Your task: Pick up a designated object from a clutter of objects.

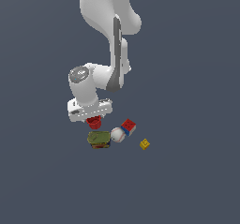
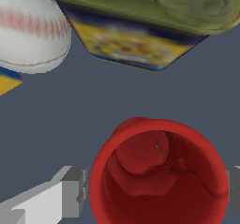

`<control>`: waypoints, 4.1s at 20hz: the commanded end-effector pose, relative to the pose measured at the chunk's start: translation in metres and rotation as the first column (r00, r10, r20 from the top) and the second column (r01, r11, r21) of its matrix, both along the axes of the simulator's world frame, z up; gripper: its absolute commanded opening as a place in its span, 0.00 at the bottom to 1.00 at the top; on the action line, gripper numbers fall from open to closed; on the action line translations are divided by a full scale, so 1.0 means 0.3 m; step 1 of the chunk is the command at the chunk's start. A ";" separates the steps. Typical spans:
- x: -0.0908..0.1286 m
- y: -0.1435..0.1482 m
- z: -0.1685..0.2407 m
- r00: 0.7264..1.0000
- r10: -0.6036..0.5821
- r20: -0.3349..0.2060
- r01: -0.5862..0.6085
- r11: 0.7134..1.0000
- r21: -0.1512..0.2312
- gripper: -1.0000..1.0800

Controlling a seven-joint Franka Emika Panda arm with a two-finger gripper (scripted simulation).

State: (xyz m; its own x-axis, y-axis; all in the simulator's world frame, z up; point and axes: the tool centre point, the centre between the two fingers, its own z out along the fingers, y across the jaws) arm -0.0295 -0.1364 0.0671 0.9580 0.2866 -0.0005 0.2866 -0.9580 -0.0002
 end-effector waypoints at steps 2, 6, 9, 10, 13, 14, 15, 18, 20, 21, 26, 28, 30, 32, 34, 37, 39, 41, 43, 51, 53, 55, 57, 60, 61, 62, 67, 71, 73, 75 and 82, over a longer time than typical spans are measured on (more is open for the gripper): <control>0.000 0.000 -0.045 1.000 0.001 0.000 -0.001 1.000 0.000 0.96; 0.001 -0.002 -0.065 1.000 0.001 0.000 -0.001 1.000 0.000 0.96; 0.001 -0.001 -0.066 1.000 0.001 0.001 -0.001 1.000 0.000 0.00; 0.001 -0.001 -0.066 1.000 0.001 0.001 -0.001 1.000 0.000 0.00; 0.001 -0.001 -0.066 1.000 0.001 0.001 -0.001 1.000 0.000 0.00; 0.001 -0.001 -0.066 1.000 0.001 0.001 -0.001 1.000 0.000 0.00; 0.001 -0.001 -0.066 1.000 0.001 0.001 -0.001 1.000 0.000 0.00; 0.002 -0.004 -0.062 1.000 0.000 0.002 0.000 1.000 -0.001 0.00; 0.002 -0.001 -0.059 1.000 0.000 0.002 0.000 1.000 -0.001 0.00; 0.002 0.002 -0.055 1.000 0.000 0.002 0.000 1.000 -0.001 0.00; 0.005 0.037 -0.012 1.000 0.000 0.002 0.000 1.000 -0.001 0.00; 0.007 0.061 0.016 1.000 0.000 0.002 0.000 1.000 -0.001 0.00; 0.009 0.090 0.052 1.000 0.000 0.002 0.000 1.000 -0.001 0.00; 0.012 0.124 0.094 1.000 0.000 0.002 0.000 1.000 -0.001 0.00; 0.015 0.163 0.143 1.000 0.000 0.002 0.000 1.000 -0.001 0.00; 0.021 0.231 0.226 1.000 0.000 0.002 0.000 1.000 -0.002 0.00; 0.025 0.281 0.289 1.000 0.000 0.002 0.000 1.000 -0.003 0.00; 0.030 0.334 0.355 1.000 0.000 0.002 0.000 1.000 -0.003 0.00; 0.035 0.387 0.422 1.000 0.000 0.001 0.000 1.000 -0.004 0.00; 0.057 0.601 0.689 1.000 0.000 0.001 0.000 1.000 -0.005 0.00; 0.063 0.654 0.754 1.000 0.000 0.001 0.000 1.000 -0.005 0.00; 0.069 0.708 0.819 1.000 0.000 0.001 0.000 1.000 -0.004 0.00; 0.077 0.760 0.884 1.000 0.001 0.001 -0.001 1.000 -0.004 0.00; 0.088 0.837 0.978 1.000 0.001 0.001 -0.001 1.000 -0.003 0.00; 0.092 0.860 1.006 1.000 0.001 0.001 -0.001 1.000 -0.002 0.00; 0.096 0.882 1.033 1.000 0.001 0.001 -0.001 1.000 -0.002 0.00; 0.112 0.969 1.141 1.000 0.001 0.001 -0.001 1.000 -0.001 0.00; 0.123 1.016 1.199 1.000 0.001 0.001 -0.001 1.000 0.000 0.00; 0.128 1.034 1.220 1.000 0.001 0.001 -0.001 1.000 0.000 0.00; 0.132 1.048 1.237 1.000 0.001 0.001 -0.001 1.000 0.000 0.00; 0.139 1.067 1.262 1.000 0.001 0.001 -0.001 1.000 0.000 0.00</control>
State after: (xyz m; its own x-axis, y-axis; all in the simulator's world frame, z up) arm 0.0118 0.1831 0.4438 0.9576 0.2882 -0.0016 0.2882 -0.9576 -0.0004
